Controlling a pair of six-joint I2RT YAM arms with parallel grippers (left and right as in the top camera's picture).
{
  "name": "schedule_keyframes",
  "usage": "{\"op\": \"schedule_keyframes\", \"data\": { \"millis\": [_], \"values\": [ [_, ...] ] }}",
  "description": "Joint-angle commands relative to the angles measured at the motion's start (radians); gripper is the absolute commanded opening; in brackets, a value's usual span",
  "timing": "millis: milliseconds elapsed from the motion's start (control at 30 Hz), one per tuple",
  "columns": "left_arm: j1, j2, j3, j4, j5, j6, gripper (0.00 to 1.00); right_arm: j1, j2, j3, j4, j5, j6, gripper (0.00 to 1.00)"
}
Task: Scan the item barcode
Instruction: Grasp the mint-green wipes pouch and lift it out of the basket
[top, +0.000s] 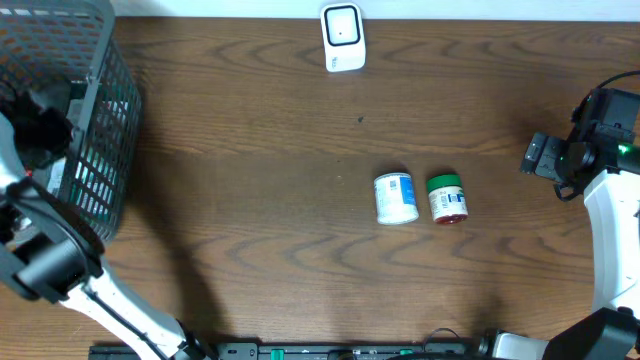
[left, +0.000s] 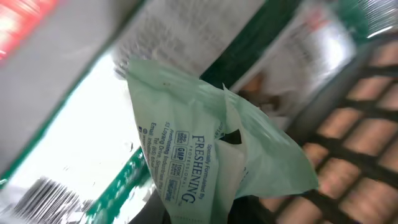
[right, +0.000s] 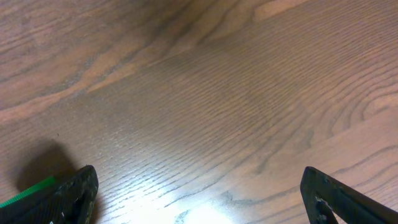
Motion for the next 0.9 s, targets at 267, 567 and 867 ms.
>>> {"op": "schedule_keyframes", "data": {
  "millis": [267, 567, 867],
  "values": [
    [-0.006, -0.547, 0.030, 0.028, 0.029, -0.229, 0.07, -0.006, -0.005, 0.011, -0.002, 0.009, -0.006, 0.99],
    [-0.129, -0.746, 0.029, -0.117, 0.077, -0.220, 0.07, -0.006, -0.005, 0.011, -0.002, 0.009, -0.006, 0.99],
    [-0.363, -0.738, -0.050, -0.267, 0.076, -0.111, 0.08, -0.006, -0.005, 0.011, -0.002, 0.009, -0.006, 0.99]
  ]
}}
